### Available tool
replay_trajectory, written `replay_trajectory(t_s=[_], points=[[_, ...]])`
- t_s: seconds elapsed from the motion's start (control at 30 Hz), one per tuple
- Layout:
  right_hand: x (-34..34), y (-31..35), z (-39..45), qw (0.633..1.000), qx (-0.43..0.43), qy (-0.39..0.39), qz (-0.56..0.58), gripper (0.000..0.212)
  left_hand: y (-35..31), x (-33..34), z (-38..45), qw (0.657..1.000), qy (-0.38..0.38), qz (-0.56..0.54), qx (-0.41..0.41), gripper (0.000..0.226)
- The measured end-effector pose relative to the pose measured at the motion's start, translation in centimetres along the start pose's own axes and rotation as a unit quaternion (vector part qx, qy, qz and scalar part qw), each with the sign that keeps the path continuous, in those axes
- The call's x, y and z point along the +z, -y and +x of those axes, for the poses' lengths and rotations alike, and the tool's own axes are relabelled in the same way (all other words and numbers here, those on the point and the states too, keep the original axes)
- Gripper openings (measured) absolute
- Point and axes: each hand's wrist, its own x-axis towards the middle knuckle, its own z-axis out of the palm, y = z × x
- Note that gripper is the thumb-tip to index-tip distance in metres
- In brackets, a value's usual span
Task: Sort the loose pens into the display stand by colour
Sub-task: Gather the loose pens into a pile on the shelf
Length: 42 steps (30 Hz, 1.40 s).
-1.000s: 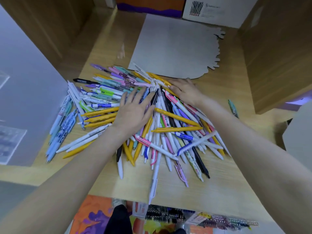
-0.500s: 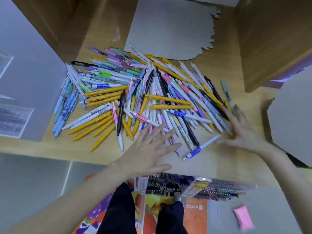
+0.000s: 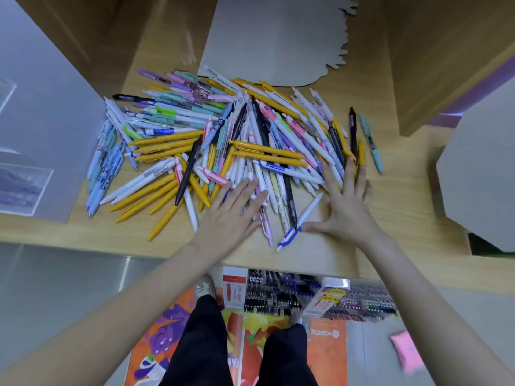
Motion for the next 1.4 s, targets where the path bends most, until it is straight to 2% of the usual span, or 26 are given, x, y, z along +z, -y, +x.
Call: replay_trajectory(t_s=[0.17,0.3,0.4,0.5,0.57,0.63,0.7,0.77,0.87,1.13,1.3,1.4], points=[[0.1,1.5,1.0,1.0,0.016,-0.016,-0.009,0.13,-0.7,-1.2,0.0,0.997,-0.023,-0.066,0.03,0.055],[-0.2,2.0,1.6,1.0,0.009,-0.018,-0.009,0.119,-3.7,-0.9,0.8,0.994,0.015,-0.073,0.085,0.064],[-1.7,-0.2,1.2,1.0,-0.02,-0.001,-0.007,0.11,-4.1,-0.1,2.3,0.995,0.013,-0.059,0.084,0.057],[-3.8,-3.4,1.4,0.991,-0.041,-0.063,0.109,0.088,-3.7,0.3,3.4,0.992,-0.005,-0.062,0.109,0.051],[-4.5,-4.8,2.6,0.966,0.015,-0.12,0.229,0.072,-3.4,0.4,4.0,0.988,-0.015,-0.084,0.13,0.049],[-4.6,-5.4,4.9,0.946,0.082,-0.139,0.282,0.065,-3.4,0.5,4.5,0.983,-0.017,-0.103,0.153,0.05],[-4.5,-5.2,6.9,0.962,0.1,-0.119,0.225,0.064,-3.5,0.6,5.1,0.979,-0.015,-0.109,0.172,0.053],[-4.5,-4.5,7.8,0.977,0.075,-0.104,0.171,0.062,-3.5,0.8,5.4,0.978,-0.023,-0.105,0.181,0.052],[-3.8,-3.1,8.1,0.975,0.01,-0.098,0.201,0.055,-3.1,1.0,5.3,0.978,-0.032,-0.076,0.189,0.045],[-2.7,0.6,8.6,0.972,-0.057,-0.091,0.21,0.057,0.3,-0.2,4.4,0.973,-0.002,-0.062,0.224,0.042],[-4.0,-0.1,8.8,0.972,-0.055,-0.056,0.222,0.056,1.6,-0.8,3.9,0.972,-0.006,-0.044,0.229,0.039],[-4.4,-0.9,8.5,0.972,-0.04,-0.047,0.225,0.058,2.4,-1.0,2.9,0.981,-0.008,-0.048,0.19,0.04]])
